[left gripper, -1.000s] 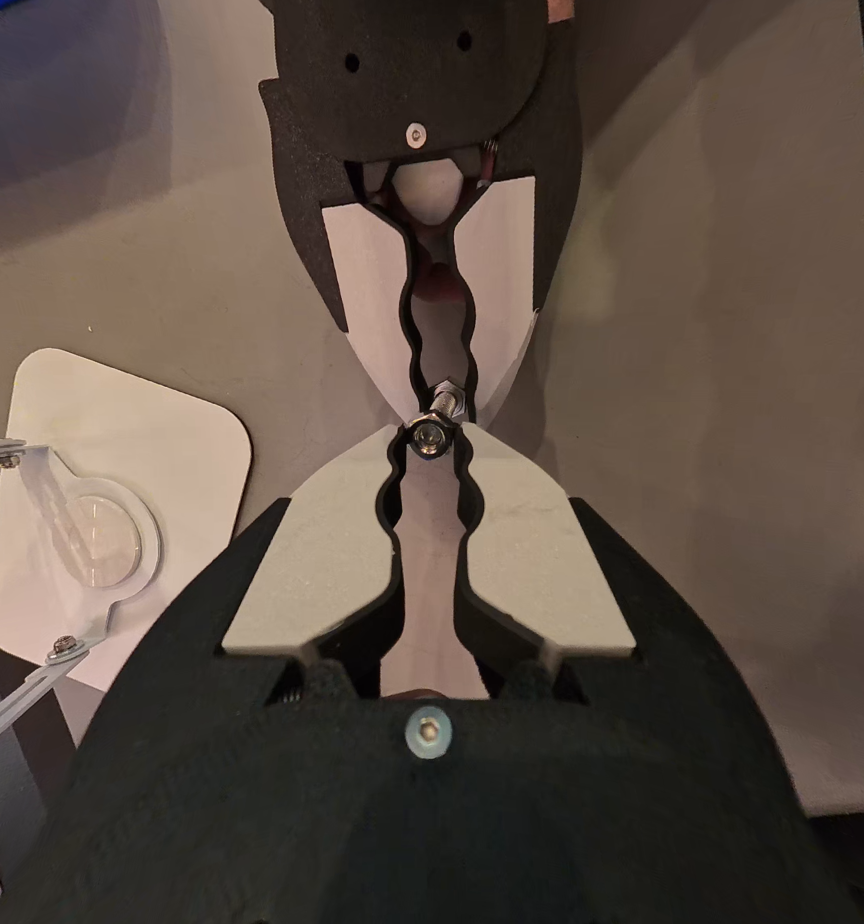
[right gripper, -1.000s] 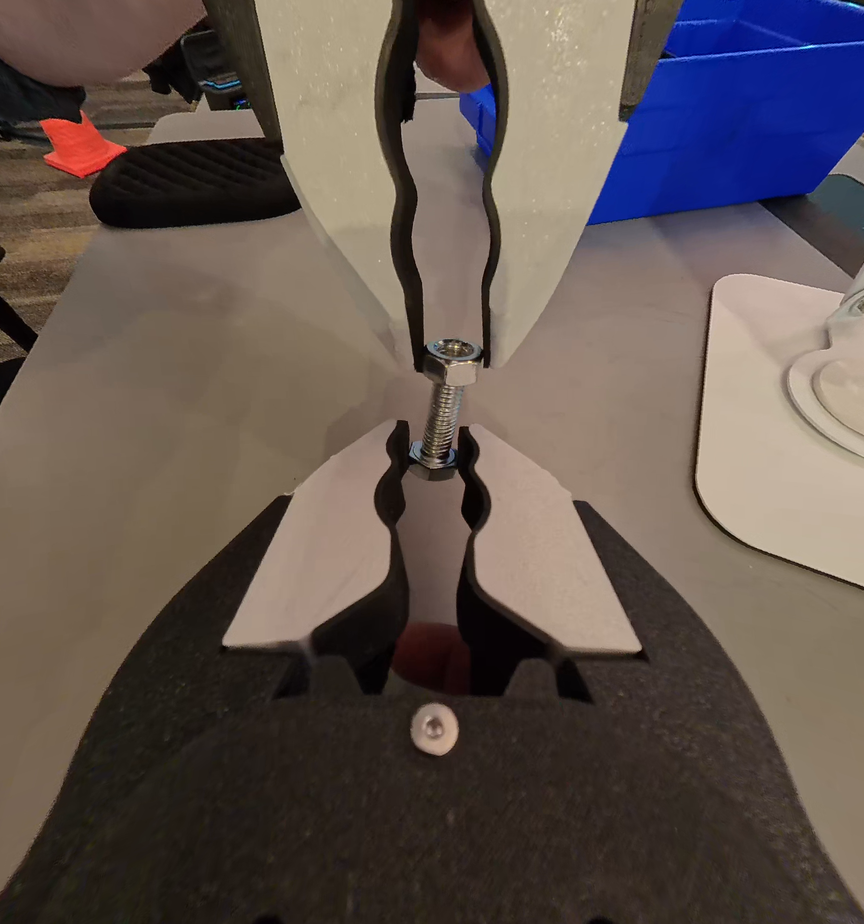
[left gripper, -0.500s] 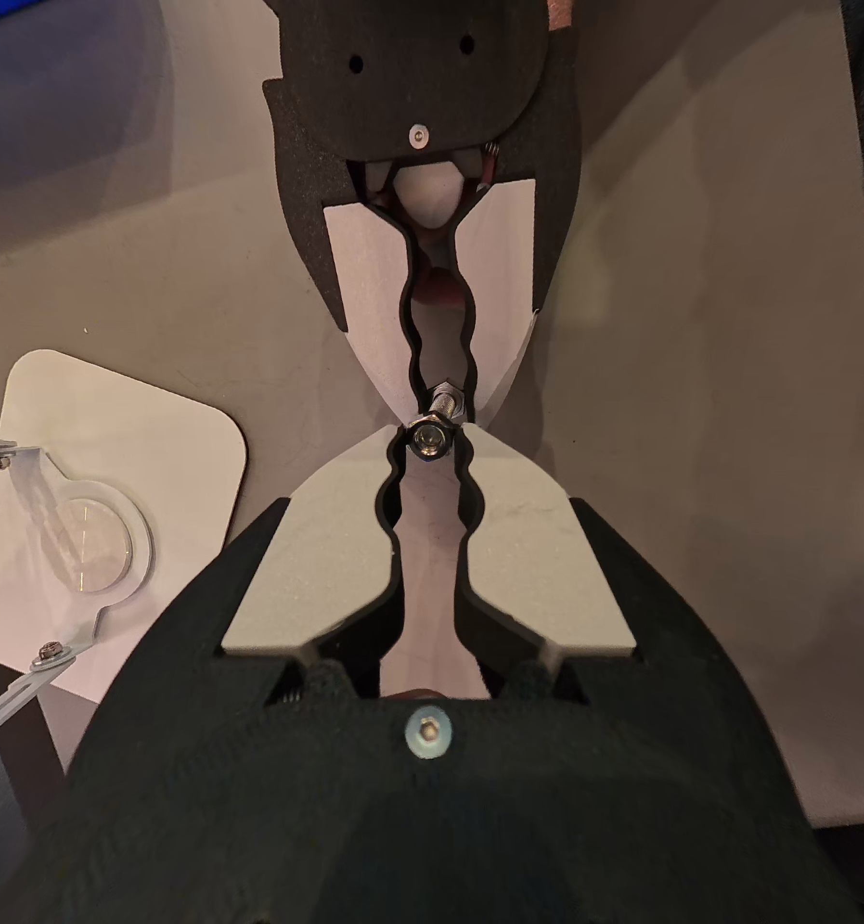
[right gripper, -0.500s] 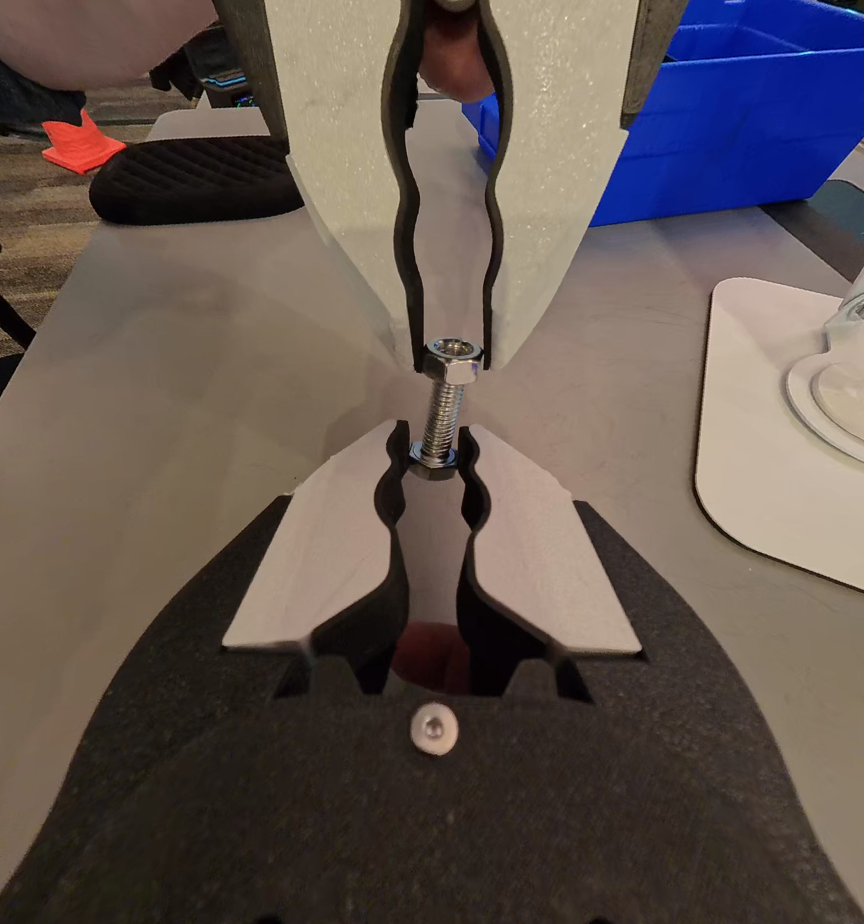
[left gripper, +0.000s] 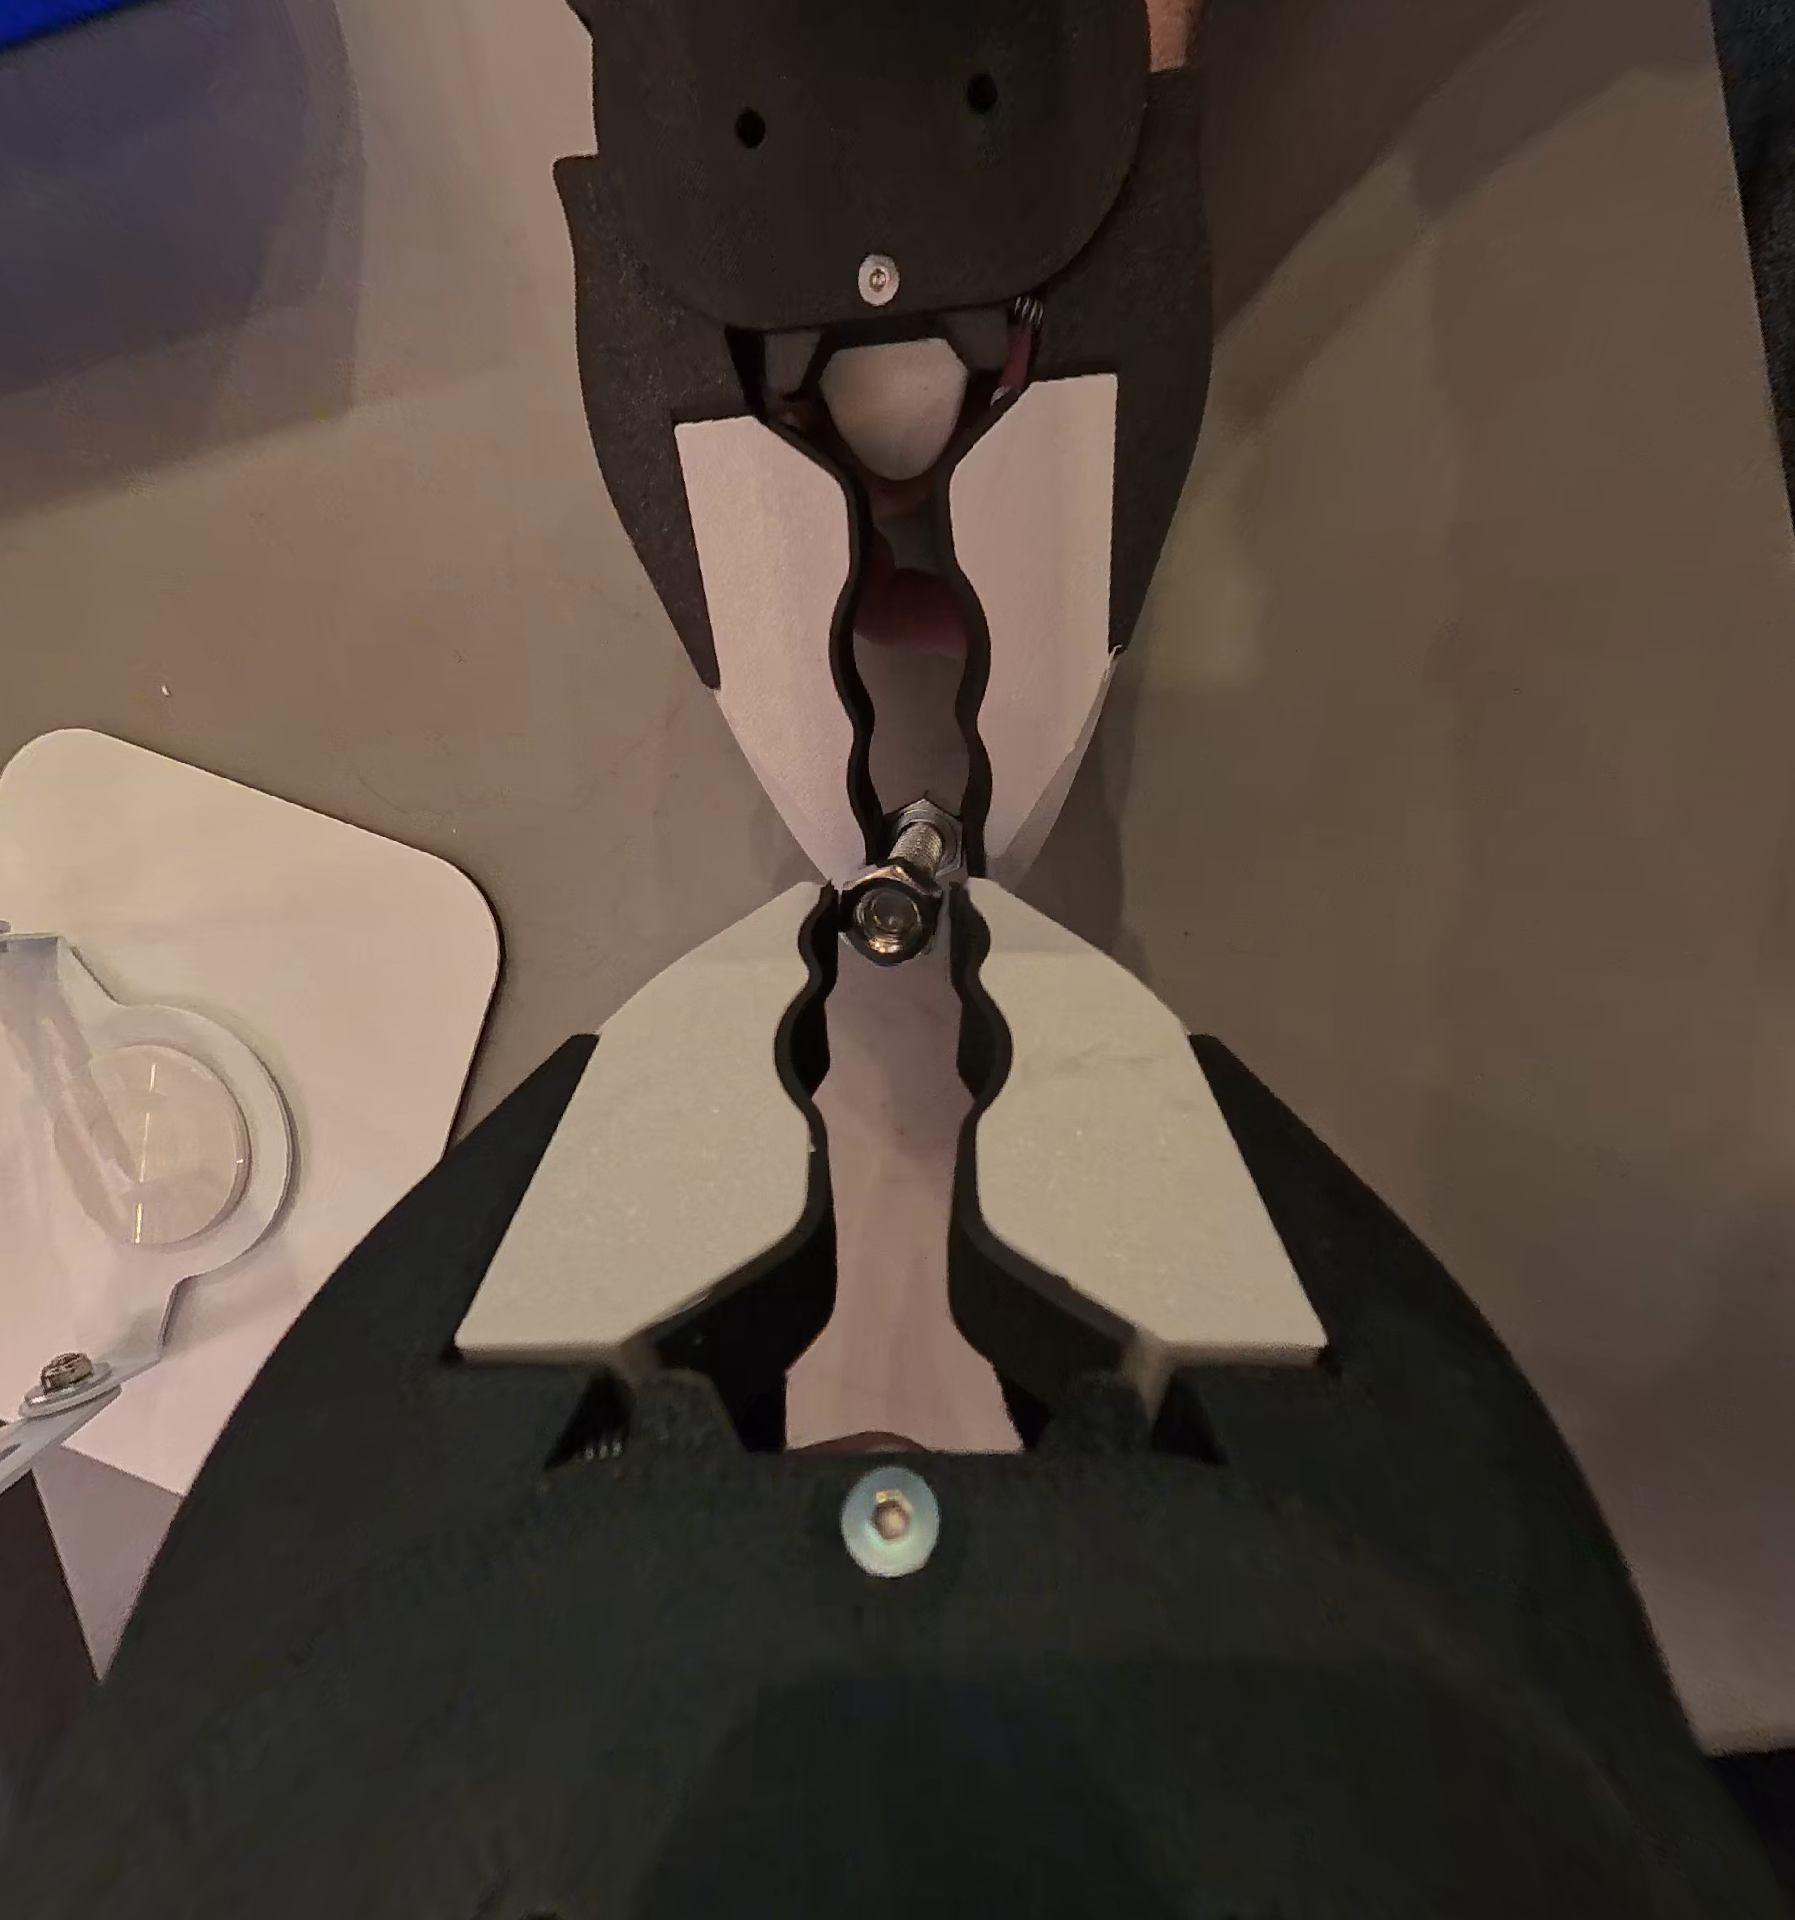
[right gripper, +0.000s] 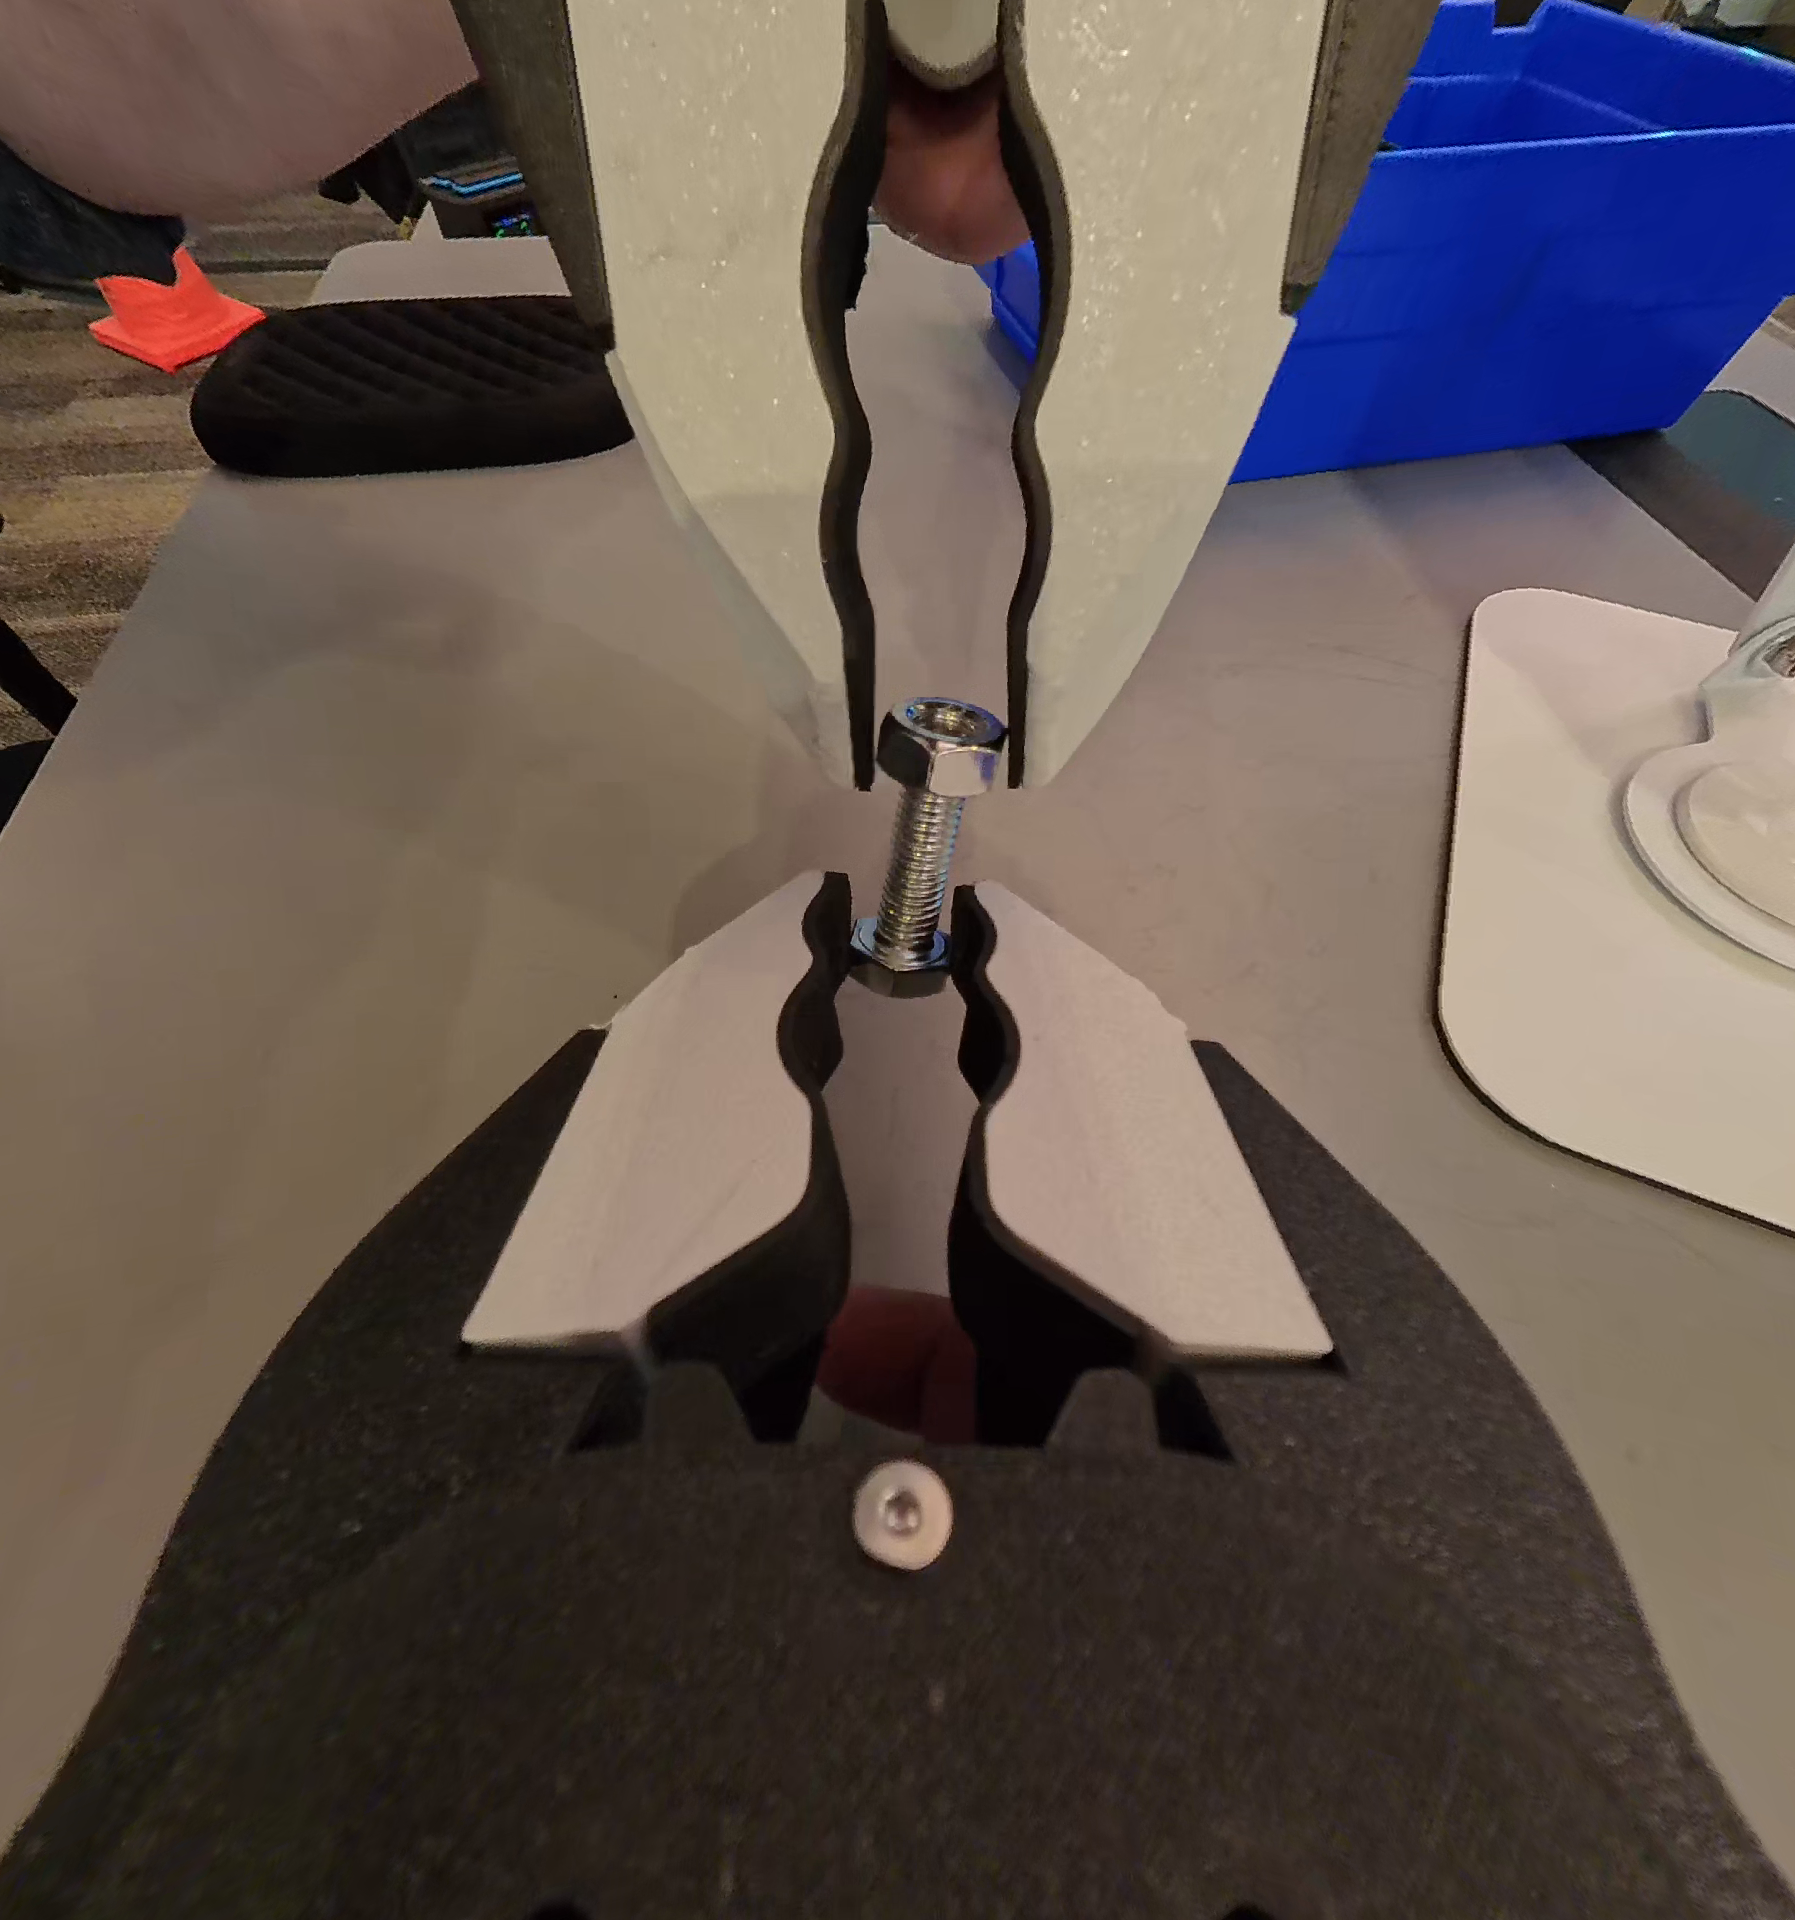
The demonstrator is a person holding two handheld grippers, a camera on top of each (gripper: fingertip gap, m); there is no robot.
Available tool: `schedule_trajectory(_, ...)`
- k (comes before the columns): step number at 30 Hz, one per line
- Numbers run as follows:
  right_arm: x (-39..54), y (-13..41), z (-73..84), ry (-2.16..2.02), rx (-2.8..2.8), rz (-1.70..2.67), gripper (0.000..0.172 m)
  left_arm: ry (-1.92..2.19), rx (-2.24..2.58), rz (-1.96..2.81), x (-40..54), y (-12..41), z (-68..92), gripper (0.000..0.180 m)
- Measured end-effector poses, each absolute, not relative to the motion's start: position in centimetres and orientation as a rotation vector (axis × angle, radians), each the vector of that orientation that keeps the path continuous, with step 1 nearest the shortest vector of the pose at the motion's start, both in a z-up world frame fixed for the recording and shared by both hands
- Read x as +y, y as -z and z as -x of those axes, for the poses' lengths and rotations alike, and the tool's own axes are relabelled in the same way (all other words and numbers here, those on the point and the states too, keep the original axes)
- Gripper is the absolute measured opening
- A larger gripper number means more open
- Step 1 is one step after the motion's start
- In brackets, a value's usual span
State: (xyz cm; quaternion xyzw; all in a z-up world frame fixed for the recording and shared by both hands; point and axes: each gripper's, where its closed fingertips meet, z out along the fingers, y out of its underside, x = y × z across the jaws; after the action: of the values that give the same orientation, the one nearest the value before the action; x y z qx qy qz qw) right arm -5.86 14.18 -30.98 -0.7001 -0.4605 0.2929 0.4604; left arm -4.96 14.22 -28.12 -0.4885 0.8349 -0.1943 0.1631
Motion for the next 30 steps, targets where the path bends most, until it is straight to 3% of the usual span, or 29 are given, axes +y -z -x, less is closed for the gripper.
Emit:
schedule_trajectory(13,14.3,30.9,5.8,-0.721,-1.124,1.72,0.019,0.595,2.313,1.424,14.5,27.7,4.8,0.029)
schedule_trajectory(25,14.4,30.9,5.8,-0.704,-1.113,1.726,0.019,0.786,1.962,1.827,14.5,27.4,5.0,0.048)
schedule_trajectory(30,14.4,31.0,5.8,-0.701,-1.117,1.726,0.019,0.79,1.943,1.886,14.4,28.3,4.6,0.033)
